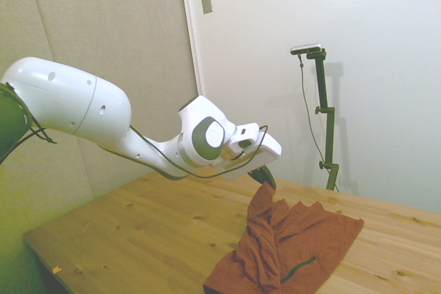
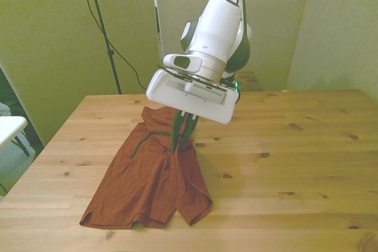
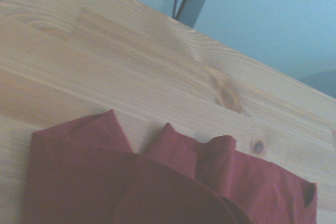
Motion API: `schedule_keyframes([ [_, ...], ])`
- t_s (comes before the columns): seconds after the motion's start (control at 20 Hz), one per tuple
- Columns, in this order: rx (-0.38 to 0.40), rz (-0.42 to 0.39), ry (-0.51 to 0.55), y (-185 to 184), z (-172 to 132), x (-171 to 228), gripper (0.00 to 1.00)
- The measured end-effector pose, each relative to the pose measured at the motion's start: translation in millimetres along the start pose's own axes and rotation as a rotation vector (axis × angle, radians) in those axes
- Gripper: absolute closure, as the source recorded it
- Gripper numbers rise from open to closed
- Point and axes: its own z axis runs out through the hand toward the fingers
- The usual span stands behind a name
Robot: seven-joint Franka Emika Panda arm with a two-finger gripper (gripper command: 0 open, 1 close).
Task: Fold the shorts
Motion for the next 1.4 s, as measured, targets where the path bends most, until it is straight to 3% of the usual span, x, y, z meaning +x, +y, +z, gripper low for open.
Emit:
schedule_keyframes([
  [0.5,-0.042,0.112,0.006,59,27,68,1.00],
  [0.8,-0.090,0.171,0.001,99,68,87,1.00],
  [1.05,-0.110,0.202,0.009,122,71,110,1.00],
  [1.1,-0.113,0.212,0.012,126,74,113,0.00],
  [1.4,-0.126,0.268,0.006,152,107,114,0.00],
])
